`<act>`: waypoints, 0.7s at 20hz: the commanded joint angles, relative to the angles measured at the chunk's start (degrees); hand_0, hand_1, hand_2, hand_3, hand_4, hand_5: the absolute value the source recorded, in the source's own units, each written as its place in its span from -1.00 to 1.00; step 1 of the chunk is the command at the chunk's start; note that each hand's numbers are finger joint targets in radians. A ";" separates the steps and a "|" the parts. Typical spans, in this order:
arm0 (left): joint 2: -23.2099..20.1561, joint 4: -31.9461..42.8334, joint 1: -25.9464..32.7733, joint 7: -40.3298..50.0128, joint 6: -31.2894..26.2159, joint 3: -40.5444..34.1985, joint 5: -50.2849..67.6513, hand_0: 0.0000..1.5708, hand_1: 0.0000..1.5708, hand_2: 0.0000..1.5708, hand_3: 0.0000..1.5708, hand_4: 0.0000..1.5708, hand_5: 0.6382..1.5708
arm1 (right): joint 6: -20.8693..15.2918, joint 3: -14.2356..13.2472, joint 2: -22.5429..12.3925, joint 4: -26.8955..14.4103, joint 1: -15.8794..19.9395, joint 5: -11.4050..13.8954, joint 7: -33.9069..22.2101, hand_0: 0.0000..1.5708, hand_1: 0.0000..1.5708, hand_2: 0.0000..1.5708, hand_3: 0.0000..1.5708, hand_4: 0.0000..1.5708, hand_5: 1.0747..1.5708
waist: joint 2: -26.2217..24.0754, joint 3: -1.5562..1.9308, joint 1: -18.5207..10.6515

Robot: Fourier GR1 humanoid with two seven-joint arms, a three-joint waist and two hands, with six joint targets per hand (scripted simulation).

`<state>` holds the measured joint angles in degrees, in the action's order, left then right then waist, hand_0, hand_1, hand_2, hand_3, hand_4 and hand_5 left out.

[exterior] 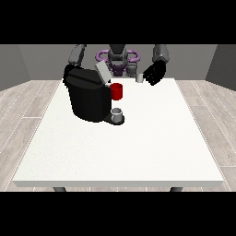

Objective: Insert the coffee pod into the coffee machine and close the lid

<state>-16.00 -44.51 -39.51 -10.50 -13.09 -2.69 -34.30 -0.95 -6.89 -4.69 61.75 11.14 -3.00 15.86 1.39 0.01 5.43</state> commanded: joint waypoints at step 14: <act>2.95 -5.79 -10.35 11.80 -4.39 -2.49 2.91 0.86 0.86 0.84 0.70 -0.22 1.00 | 2.69 -1.42 -1.63 -0.54 -0.53 -2.26 1.22 -1.00 -1.00 -1.00 -1.00 -0.74 1.00 | 0.37 -0.01 2.57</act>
<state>-12.53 -49.36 -49.25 0.19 -16.59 -5.02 -31.59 1.57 -7.70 -6.27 60.97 11.61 -4.34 17.65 2.17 0.01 7.65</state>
